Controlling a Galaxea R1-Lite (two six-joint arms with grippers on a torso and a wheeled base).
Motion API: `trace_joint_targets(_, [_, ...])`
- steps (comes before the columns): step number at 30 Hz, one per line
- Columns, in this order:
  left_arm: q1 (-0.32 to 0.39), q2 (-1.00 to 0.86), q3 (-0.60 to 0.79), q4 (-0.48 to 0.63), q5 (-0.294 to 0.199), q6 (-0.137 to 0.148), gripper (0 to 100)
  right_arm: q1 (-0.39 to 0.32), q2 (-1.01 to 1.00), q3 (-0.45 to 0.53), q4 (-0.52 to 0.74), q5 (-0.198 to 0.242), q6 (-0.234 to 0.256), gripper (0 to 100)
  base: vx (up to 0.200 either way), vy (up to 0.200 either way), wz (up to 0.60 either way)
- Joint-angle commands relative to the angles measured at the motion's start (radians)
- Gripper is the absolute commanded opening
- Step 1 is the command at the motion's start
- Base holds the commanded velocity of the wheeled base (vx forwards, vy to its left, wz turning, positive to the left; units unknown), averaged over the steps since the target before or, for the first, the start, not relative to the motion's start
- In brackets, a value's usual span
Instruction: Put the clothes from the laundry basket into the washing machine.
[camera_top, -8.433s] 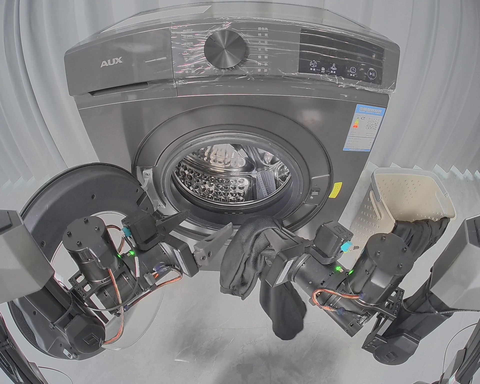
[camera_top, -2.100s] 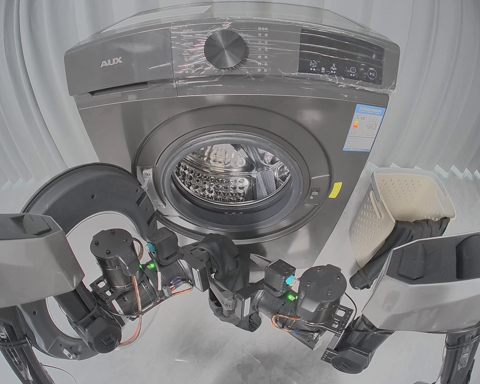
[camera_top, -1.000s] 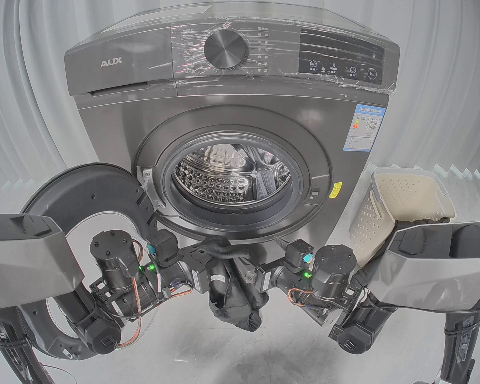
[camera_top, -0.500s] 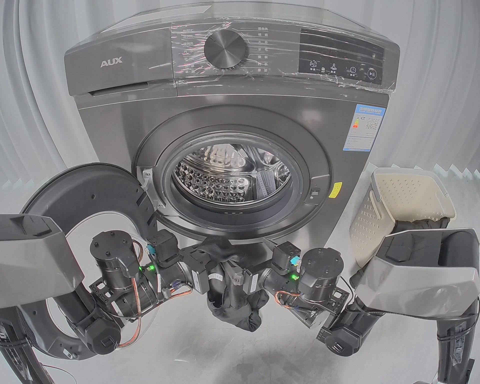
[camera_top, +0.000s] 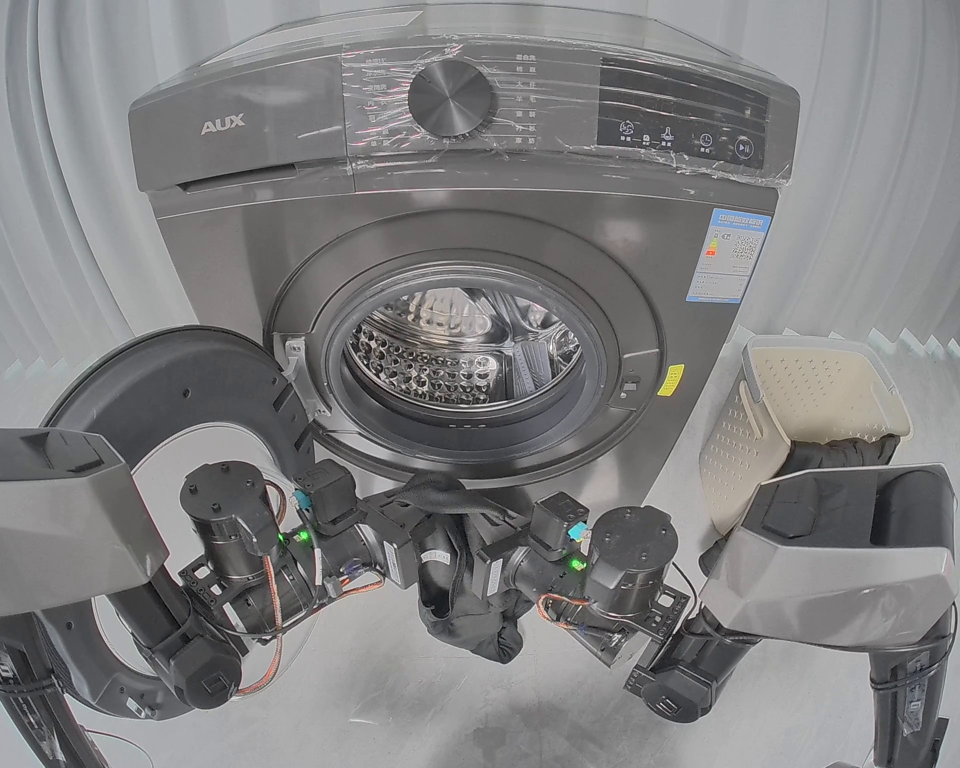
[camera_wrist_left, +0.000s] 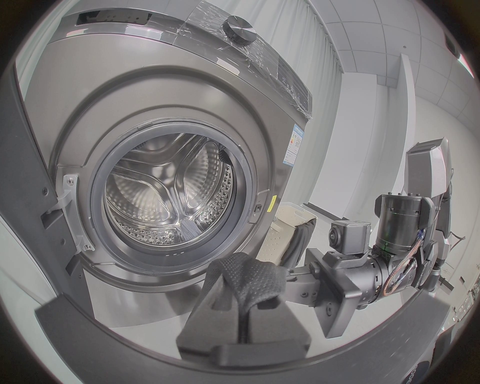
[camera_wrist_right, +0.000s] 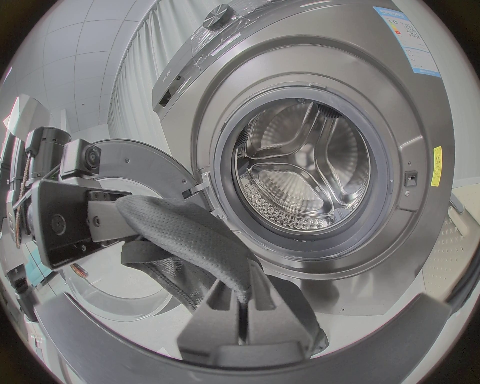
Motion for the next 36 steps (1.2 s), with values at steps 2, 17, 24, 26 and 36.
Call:
trace_joint_targets(2, [0.003, 0.007, 0.0, 0.0, -0.001, 0.0, 0, 0.014, -0.045, 0.033, -0.001, 0.0, 0.0, 0, 0.0, 0.0, 0.0])
trace_joint_targets(17, [0.0, 0.014, -0.008, -0.002, -0.012, -0.016, 100, 0.037, -0.191, 0.14, -0.004, -0.002, 0.014, 0, 0.0, 0.0, 0.0])
trace_joint_targets(24, [0.008, 0.033, 0.075, -0.002, -0.016, -0.02, 100, 0.036, -0.254, 0.131, 0.008, 0.0, 0.006, 0, 0.0, 0.0, 0.0])
trace_joint_targets(26, [0.008, 0.05, 0.097, -0.002, -0.018, -0.019, 100, 0.033, -0.266, 0.124, 0.009, 0.0, 0.003, 0, 0.0, 0.0, 0.0])
trace_joint_targets(36, [0.019, 0.085, 0.109, -0.002, -0.038, -0.013, 100, 0.019, -0.275, 0.062, 0.009, -0.009, 0.003, 0, 0.0, 0.0, 0.0])
